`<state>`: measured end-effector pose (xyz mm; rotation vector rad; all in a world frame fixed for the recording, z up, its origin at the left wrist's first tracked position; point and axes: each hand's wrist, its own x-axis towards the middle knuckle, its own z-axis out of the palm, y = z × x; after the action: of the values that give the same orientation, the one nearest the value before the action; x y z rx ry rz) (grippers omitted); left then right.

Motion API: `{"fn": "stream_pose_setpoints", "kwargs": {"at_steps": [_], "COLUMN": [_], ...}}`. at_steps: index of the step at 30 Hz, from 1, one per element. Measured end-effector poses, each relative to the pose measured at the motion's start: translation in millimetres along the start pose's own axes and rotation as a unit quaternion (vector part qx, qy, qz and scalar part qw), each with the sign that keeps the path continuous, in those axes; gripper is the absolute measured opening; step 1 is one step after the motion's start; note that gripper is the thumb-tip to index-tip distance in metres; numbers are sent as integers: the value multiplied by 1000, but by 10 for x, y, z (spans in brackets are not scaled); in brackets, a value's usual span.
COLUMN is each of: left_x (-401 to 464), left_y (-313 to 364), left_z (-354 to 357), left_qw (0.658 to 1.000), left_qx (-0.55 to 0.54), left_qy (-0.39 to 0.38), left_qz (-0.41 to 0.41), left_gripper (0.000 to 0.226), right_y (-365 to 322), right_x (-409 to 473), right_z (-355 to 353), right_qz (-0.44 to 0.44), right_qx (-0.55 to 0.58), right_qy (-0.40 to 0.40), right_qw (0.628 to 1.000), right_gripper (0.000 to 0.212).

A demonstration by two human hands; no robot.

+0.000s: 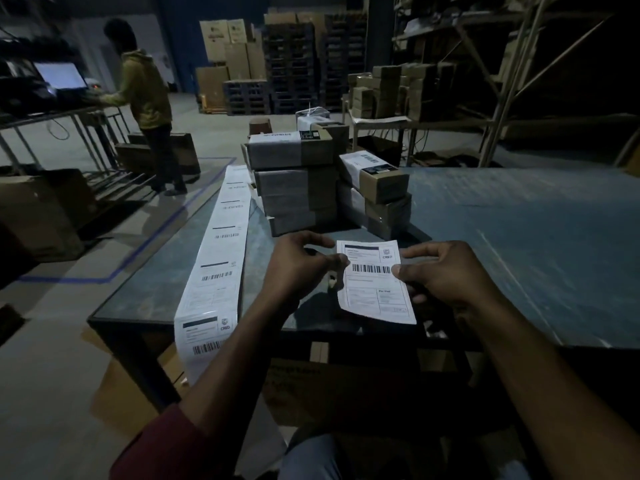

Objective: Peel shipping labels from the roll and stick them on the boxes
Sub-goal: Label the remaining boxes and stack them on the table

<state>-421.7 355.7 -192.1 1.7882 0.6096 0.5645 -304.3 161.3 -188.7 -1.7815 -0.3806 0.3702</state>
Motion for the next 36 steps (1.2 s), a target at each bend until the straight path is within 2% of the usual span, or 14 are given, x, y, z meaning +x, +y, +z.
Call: {"fn": "stream_pose_setpoints", "kwargs": {"at_steps": [8, 13, 15, 18, 24, 30, 36], "left_x": [79, 107, 112, 117, 122, 101, 58], "left_y": [-115, -128, -151, -194, -188, -160, -178], "left_z": [86, 99, 123, 166, 186, 197, 234], "left_qw": [1000, 999, 998, 995, 991, 986, 981], "left_qx": [26, 38, 52, 74, 102, 133, 147], "left_qy": [11, 11, 26, 49, 61, 67, 88], "left_qz": [5, 10, 27, 39, 55, 79, 91], "left_gripper": [30, 29, 28, 28, 25, 24, 26], "right_y": [-68, -66, -47, 18, 79, 92, 102], "right_x": [37, 48, 47, 53, 97, 65, 6], "right_z": [-28, -6, 12, 42, 54, 86, 103], "right_qz": [22, 34, 23, -16, -48, -64, -69], "right_qx": [-54, -43, -38, -94, -161, -183, -157], "right_qy": [18, 29, 36, 56, 84, 101, 113], "right_qw": [998, 998, 998, 994, 982, 976, 979], "right_gripper": [39, 44, 50, 57, 59, 61, 63]}}
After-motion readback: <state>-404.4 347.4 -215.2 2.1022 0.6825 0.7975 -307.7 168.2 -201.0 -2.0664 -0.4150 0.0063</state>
